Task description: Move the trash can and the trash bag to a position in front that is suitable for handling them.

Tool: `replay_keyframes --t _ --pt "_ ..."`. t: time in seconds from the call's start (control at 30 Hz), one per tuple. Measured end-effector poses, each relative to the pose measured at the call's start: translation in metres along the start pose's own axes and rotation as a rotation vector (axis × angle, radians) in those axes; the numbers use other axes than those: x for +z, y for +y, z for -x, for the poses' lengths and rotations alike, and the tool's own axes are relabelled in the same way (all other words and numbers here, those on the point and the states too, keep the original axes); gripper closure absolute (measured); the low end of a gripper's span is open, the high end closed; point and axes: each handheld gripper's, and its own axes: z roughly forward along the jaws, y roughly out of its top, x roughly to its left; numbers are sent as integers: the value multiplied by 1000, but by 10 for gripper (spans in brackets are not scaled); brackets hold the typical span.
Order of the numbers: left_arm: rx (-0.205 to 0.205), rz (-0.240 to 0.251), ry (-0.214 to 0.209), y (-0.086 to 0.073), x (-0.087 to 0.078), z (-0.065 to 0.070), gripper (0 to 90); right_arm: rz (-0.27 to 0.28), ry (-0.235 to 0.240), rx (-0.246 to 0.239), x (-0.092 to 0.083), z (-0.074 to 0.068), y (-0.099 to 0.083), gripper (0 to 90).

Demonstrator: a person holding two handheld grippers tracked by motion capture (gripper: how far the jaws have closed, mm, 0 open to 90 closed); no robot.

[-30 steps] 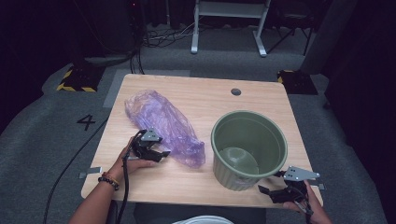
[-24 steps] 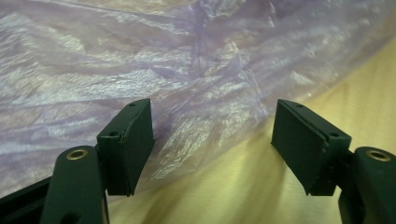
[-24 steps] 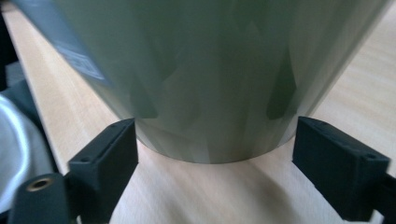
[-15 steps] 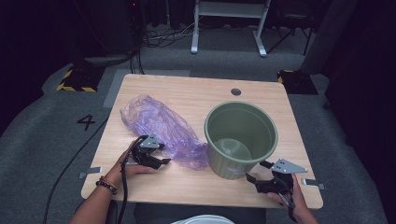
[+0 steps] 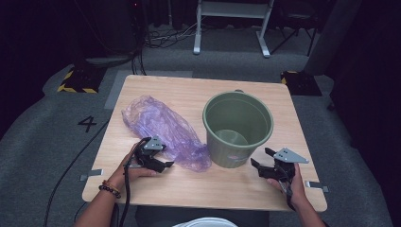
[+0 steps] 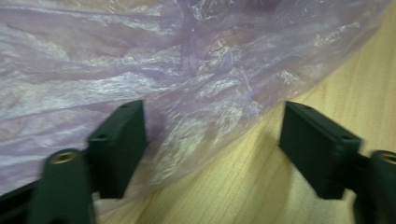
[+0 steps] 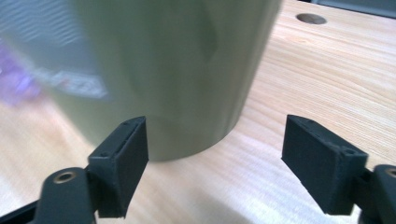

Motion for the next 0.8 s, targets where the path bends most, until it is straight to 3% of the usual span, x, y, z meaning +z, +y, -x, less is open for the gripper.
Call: replay_keyframes --t 0.17,0.4,0.6,0.73,0.77,0.8 --pt "-48 5 1 0 -2 0 173 -6 35 -37 -7 -14 -2 193" --pt "-5 164 -35 19 -17 14 198 25 63 -20 -5 -34 2 156" --pt "23 140 -68 34 0 22 289 45 31 26 0 -37 3 157" --pt "61 84 -52 34 13 23 490 57 11 40 5 -35 6 169" --pt "73 63 -59 34 16 24 567 60 9 40 7 -35 7 152" --pt "80 43 -73 33 18 24 586 59 7 41 8 -34 8 157"
